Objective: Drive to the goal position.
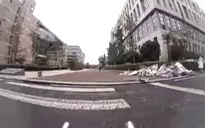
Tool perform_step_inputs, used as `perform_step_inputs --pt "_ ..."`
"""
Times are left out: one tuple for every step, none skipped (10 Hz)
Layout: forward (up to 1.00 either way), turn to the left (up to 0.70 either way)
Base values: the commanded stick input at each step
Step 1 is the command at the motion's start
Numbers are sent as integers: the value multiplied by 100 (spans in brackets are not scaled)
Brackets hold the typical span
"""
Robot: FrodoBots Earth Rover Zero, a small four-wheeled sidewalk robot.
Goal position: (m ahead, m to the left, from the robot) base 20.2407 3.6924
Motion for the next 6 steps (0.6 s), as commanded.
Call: perform_step_inputs --pt "12 -33" --pt "45 0" --pt "45 0" --pt "45 0" --pt "45 0" --pt "45 0"
